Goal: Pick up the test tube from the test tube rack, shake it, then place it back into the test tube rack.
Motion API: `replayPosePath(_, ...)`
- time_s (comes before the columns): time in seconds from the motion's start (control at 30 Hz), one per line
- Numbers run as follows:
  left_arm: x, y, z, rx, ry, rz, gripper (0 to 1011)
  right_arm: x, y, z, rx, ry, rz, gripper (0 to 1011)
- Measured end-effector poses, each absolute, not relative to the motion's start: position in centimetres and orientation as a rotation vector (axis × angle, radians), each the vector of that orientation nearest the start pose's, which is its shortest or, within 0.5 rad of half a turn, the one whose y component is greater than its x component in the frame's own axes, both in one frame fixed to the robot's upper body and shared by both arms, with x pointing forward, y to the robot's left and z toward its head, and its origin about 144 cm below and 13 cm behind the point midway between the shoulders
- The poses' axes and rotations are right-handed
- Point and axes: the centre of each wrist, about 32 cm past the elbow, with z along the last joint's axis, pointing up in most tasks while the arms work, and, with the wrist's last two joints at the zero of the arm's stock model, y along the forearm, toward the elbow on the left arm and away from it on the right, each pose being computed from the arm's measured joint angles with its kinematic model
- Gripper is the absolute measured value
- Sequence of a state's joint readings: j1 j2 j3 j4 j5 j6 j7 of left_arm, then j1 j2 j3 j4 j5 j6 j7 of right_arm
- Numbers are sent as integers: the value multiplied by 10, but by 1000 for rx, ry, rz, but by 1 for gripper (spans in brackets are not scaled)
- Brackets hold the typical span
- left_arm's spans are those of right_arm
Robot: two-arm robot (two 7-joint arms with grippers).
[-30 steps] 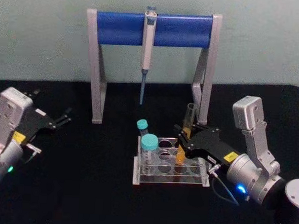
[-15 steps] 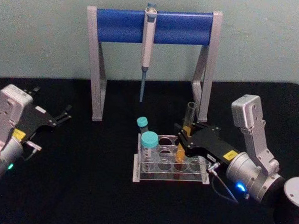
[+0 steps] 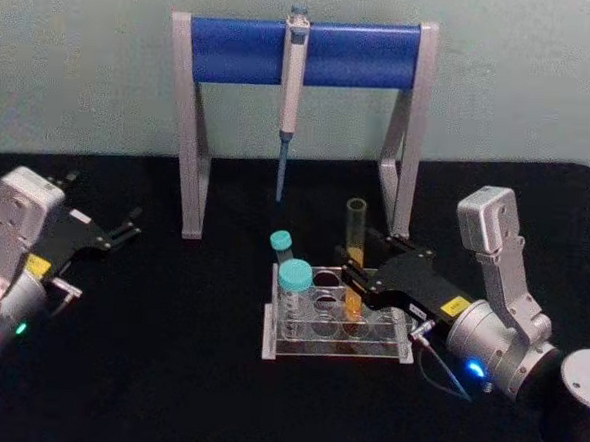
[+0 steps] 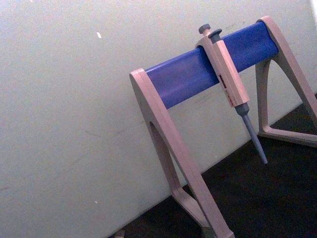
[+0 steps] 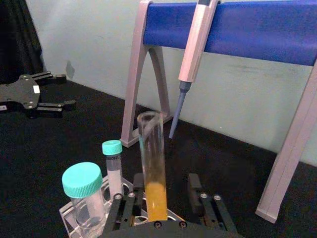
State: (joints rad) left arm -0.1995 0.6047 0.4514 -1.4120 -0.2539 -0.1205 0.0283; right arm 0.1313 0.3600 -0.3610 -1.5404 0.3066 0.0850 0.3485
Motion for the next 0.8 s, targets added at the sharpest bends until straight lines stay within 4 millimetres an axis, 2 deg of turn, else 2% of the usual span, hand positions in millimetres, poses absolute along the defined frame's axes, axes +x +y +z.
replayPosePath(0.03,489,310,1140,304,-285,1248,1001,478,-228,1154,-138,30,-897,563)
replayPosePath(0.17,489,310,1140,305,-285,1248,1001,478,-228,1154,-138,30,-897,677)
replayPosePath(0.2,489,310,1140,305,-285,1248,1001,478,-228,1154,-138,30,-897,745)
replayPosePath(0.33,489,310,1140,304,-285,1248,1001,478,-228,1154,-137,30,-897,817)
replayPosePath(0.53,489,310,1140,304,-285,1248,1001,478,-228,1154,-137,30,-896,1000)
replayPosePath(0.8,489,310,1140,304,-285,1248,1002,478,-228,1154,-136,31,-896,1000)
